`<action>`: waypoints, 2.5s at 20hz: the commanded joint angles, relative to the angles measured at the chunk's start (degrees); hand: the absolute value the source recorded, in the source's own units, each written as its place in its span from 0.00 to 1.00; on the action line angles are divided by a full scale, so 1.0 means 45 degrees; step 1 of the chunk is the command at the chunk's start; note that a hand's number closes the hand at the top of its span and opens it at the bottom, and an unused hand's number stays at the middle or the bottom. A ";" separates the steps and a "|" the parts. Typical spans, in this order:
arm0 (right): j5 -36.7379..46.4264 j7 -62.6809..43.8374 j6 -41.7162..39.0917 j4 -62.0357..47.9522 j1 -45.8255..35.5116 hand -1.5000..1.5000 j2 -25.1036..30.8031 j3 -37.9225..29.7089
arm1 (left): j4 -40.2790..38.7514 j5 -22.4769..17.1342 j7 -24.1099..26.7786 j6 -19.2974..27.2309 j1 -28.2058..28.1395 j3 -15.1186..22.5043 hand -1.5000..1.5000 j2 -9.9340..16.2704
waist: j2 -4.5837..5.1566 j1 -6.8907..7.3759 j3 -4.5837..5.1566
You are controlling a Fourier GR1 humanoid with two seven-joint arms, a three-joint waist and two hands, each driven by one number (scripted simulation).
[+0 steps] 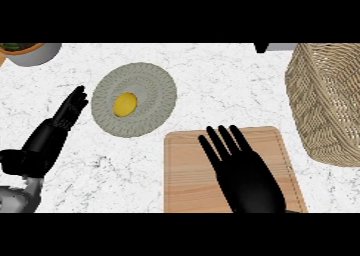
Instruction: Pick the squash from the cutting board and place it in the basket
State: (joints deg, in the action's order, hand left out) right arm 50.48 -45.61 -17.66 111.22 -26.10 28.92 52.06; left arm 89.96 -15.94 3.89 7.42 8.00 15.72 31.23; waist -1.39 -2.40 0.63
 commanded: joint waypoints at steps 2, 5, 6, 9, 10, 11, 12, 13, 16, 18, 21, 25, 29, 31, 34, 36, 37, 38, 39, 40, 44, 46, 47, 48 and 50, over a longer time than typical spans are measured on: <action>-0.1589 -0.3340 -0.4685 0.1297 -0.0271 0.00 -0.1310 -0.0032 | 0.0099 -0.0179 -0.0202 -0.0123 0.0040 -0.0093 0.50 -0.0059 | 0.0087 0.0204 -0.0036; -0.2699 -0.4567 -0.6391 0.2490 -0.0060 0.00 -0.1789 -0.0695 | 0.0103 0.0117 -0.0146 -0.0010 0.0156 0.0003 0.50 -0.0164 | 0.0122 0.0148 -0.0067; -0.2652 -0.5195 -0.6554 0.2771 0.0073 0.00 -0.2348 -0.0504 | -0.0217 0.0038 -0.0277 -0.0131 0.0503 -0.0053 0.50 -0.0215 | 0.0128 0.0009 -0.0062; -0.2922 -0.5954 -0.7127 0.3793 0.0755 0.00 -0.2342 -0.0793 | -0.0282 0.0037 0.0260 -0.0291 0.0025 -0.0260 0.50 -0.0116 | 0.0124 0.0027 -0.0067; -0.3183 -0.6128 -0.7409 0.3708 0.0360 0.00 -0.2854 -0.1150 | -0.0213 -0.0005 -0.0347 -0.0231 0.0452 -0.0293 0.50 -0.0081 | 0.0143 0.0083 -0.0068; -0.3138 -0.6260 -0.7496 0.3970 0.0685 0.00 -0.2670 -0.1141 | 0.0162 0.0270 -0.0268 0.0057 0.0069 -0.0016 0.50 -0.0279 | 0.0115 0.0147 -0.0078; -0.3425 -0.5785 -0.7904 0.3990 0.0209 0.00 -0.2402 -0.1704 | -0.0748 0.0257 0.0183 -0.0174 0.0692 -0.0324 0.50 -0.0337 | 0.0213 0.0063 -0.0068; -0.3287 -0.6138 -0.7943 0.3997 0.0193 0.00 -0.2746 -0.1590 | -0.0303 0.0025 -0.0302 -0.0383 0.0627 -0.0351 0.50 -0.0101 | 0.0162 0.0158 -0.0071; -0.2879 -0.6279 -0.7966 0.4093 0.0567 0.00 -0.2921 -0.1339 | -0.0122 0.0102 -0.0387 -0.0289 0.0562 -0.0208 0.50 -0.0392 | 0.0168 0.0246 -0.0089; -0.3028 -0.6414 -0.8113 0.4252 0.0746 0.00 -0.3405 -0.1743 | -0.0263 0.0245 0.0052 -0.0432 0.0318 -0.0330 0.50 -0.0327 | 0.0202 0.0338 -0.0092; -0.2186 -0.5784 -0.7598 0.4666 0.1655 0.00 -0.3117 -0.1718 | -0.0087 0.0314 -0.0319 -0.0406 0.0634 -0.0229 0.50 -0.0715 | 0.0241 0.0366 -0.0124; -0.1259 -0.4032 -0.6914 0.3444 0.1890 0.00 -0.3084 -0.2317 | 0.0091 0.0830 -0.0127 -0.0491 0.0196 -0.0236 0.50 -0.0864 | 0.0288 0.0545 -0.0140; 0.0602 -0.2557 -0.5349 0.3433 0.3356 0.00 -0.2307 -0.1407 | -0.0063 0.1027 -0.0260 -0.0862 0.0262 -0.0577 0.50 -0.1014 | 0.0292 0.0521 -0.0149; 0.1294 -0.1671 -0.4613 0.2993 0.3290 0.00 -0.2137 -0.1400 | -0.0031 0.0710 -0.0390 -0.1449 0.0461 -0.1123 0.50 -0.0751 | 0.0296 0.0540 -0.0149; 0.1843 -0.0977 -0.4386 0.2328 0.3258 0.00 -0.2114 -0.1730 | -0.0533 0.1728 0.0078 -0.0906 0.0251 -0.0580 0.50 -0.1834 | 0.0306 0.0537 -0.0145; 0.1680 -0.0246 -0.4389 0.2882 0.3810 0.00 -0.1330 -0.2514 | 0.1034 0.1557 -0.0780 -0.0735 -0.0444 -0.0821 0.50 -0.1700 | 0.0289 0.0577 -0.0148; 0.2418 -0.0075 -0.3579 0.2123 0.4004 0.00 -0.1500 -0.1812 | 0.0008 0.0985 -0.0693 -0.1788 0.0392 -0.1583 0.50 -0.1203 | 0.0303 0.0535 -0.0147; 0.2225 0.0144 -0.4148 0.1762 0.3275 0.00 -0.2079 -0.2309 | -0.0392 0.1464 -0.0136 -0.1844 0.0179 -0.1329 0.50 -0.1594 | 0.0310 0.0550 -0.0142; 0.2454 0.0461 -0.3707 0.1736 0.3623 0.00 -0.1863 -0.2249 | 0.0306 0.1247 -0.1032 -0.1838 0.0463 -0.1514 0.50 -0.1568 | 0.0303 0.0546 -0.0145; 0.2132 0.1101 -0.3722 0.2373 0.4194 0.00 -0.1175 -0.2645 | -0.0083 0.1723 -0.0559 -0.1482 0.0391 -0.1223 0.50 -0.2183 | 0.0305 0.0509 -0.0145; 0.2297 0.1180 -0.4175 0.1948 0.3764 0.00 -0.2418 -0.2803 | -0.0911 0.1878 -0.0118 -0.2160 0.0697 -0.1973 0.50 -0.2205 | 0.0310 0.0521 -0.0140; 0.2580 0.0998 -0.4180 0.1660 0.3825 0.00 -0.3084 -0.2245 | 0.0174 0.1908 -0.0521 -0.2340 -0.0026 -0.2053 0.50 -0.1988 | 0.0300 0.0563 -0.0141; 0.2881 0.1388 -0.3279 0.1734 0.4479 0.00 -0.2620 -0.1897 | -0.1539 0.2294 0.0462 -0.2356 0.0730 -0.2101 0.50 -0.2270 | 0.0314 0.0485 -0.0140; 0.2881 0.1451 -0.3474 0.2255 0.4832 0.00 -0.2435 -0.2132 | -0.0770 0.2307 0.0282 -0.2464 0.0204 -0.2022 0.50 -0.2412 | 0.0301 0.0508 -0.0141; 0.2766 0.1666 -0.4183 0.1916 0.4361 0.00 -0.2726 -0.2659 | 0.0110 0.2610 -0.0987 -0.2146 0.0405 -0.1911 0.50 -0.2732 | 0.0301 0.0529 -0.0142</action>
State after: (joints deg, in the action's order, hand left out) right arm 62.53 -40.33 -35.42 120.15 -6.93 17.15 41.75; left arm 88.78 -6.13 2.02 -2.22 9.20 7.14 20.97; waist -0.04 -0.02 0.00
